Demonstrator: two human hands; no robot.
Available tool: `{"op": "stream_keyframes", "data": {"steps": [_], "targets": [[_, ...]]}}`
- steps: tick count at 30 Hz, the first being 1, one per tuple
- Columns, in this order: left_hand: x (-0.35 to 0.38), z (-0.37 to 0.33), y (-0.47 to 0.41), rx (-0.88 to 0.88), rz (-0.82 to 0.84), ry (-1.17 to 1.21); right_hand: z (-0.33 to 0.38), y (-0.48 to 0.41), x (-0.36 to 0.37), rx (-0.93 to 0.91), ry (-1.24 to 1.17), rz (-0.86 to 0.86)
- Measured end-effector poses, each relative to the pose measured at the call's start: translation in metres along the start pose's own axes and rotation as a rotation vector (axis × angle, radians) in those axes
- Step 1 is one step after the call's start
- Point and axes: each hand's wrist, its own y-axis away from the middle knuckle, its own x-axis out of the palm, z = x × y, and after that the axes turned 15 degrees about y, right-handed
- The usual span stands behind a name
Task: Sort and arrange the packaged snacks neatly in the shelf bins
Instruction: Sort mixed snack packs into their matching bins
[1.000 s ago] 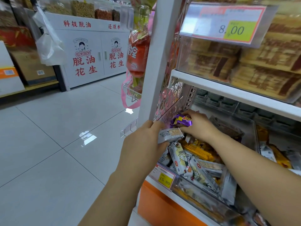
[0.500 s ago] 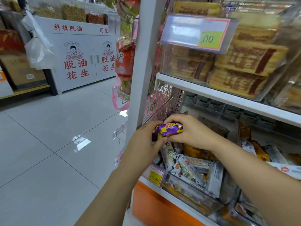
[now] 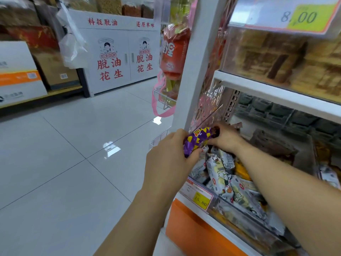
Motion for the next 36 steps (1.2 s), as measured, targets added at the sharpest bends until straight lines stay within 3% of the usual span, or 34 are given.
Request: {"op": "stream_keyframes", "data": {"steps": [10, 16, 20, 28, 36], "targets": [[0.006, -0.006, -0.003, 0.027, -0.024, 0.026, -0.005, 0.012, -0.018, 0.106, 0.058, -0.135], [0.018, -0.016, 0.003, 0.044, -0.028, 0.063, 0.000, 0.070, -0.050, 0.134, -0.198, -0.431], [0.024, -0.020, 0.008, 0.045, -0.010, 0.142, 0.009, 0.127, -0.055, 0.030, -0.303, -0.399], [0.027, -0.026, 0.025, 0.087, 0.413, 0.528, 0.002, 0.189, -0.057, -0.084, -0.294, -0.163], [0.021, -0.051, 0.039, 0.067, 0.693, 0.760, -0.017, 0.237, -0.084, -0.152, -0.181, -0.237]]}}
